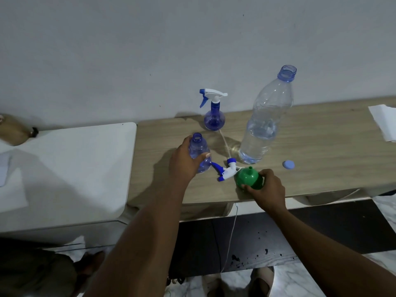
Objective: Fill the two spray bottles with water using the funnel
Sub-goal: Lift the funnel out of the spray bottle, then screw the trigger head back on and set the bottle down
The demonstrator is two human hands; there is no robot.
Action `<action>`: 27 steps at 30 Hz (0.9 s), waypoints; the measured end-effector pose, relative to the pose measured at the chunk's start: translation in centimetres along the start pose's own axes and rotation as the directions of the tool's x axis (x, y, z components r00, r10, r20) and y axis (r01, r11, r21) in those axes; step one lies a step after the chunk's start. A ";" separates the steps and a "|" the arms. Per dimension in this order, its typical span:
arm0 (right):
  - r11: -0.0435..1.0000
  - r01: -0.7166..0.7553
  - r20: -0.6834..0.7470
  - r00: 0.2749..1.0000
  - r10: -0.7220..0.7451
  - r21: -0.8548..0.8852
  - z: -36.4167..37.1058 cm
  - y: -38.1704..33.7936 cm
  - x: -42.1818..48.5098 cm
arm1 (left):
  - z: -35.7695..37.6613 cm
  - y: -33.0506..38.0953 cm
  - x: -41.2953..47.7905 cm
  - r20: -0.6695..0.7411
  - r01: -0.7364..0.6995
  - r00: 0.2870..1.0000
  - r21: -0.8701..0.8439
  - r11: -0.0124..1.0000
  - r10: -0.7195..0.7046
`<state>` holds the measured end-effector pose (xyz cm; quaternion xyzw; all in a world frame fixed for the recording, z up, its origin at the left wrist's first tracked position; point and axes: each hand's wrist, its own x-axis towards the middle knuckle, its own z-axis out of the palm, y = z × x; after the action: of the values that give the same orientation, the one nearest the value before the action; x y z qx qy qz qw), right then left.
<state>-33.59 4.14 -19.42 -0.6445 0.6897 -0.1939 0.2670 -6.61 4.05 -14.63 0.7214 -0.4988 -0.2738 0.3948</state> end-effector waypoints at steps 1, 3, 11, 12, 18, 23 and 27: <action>0.999 0.009 -0.003 1.000 -0.009 -0.041 0.1 -0.1 0.1 | 0.0 0.0 0.0 -0.003 0.003 1.000 0.007 1.000 -0.003; 0.991 0.015 -0.010 1.000 -0.016 -0.130 0.4 -0.2 0.3 | -0.1 0.0 0.0 0.013 0.016 1.000 0.004 1.000 -0.016; 0.785 0.511 -0.022 0.833 -0.552 -0.349 -0.5 -4.5 0.6 | -0.7 0.2 -0.3 0.019 0.019 1.000 0.067 0.998 -0.021; 0.738 0.557 0.099 0.818 -0.566 -0.381 -0.4 -5.6 1.2 | -0.6 0.1 -0.4 0.010 0.021 1.000 0.071 0.997 -0.021; 0.544 0.614 0.472 0.789 -0.394 -0.572 1.1 -9.0 4.5 | -0.7 -0.3 -0.5 -0.002 0.045 0.999 0.091 0.995 -0.045; 0.492 0.601 0.495 0.799 -0.343 -0.629 2.1 -9.3 5.4 | -0.9 -0.4 -0.8 -0.011 0.052 0.999 0.089 0.995 -0.051; 0.524 0.614 0.518 0.786 -0.338 -0.590 2.2 -9.3 5.7 | -0.9 -0.3 -0.8 0.017 0.066 0.998 0.069 0.995 -0.067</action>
<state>-25.09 -2.17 -16.17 -0.8838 0.4425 0.1475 0.0351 -6.02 5.12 -14.43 0.7480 -0.4872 -0.2766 0.3557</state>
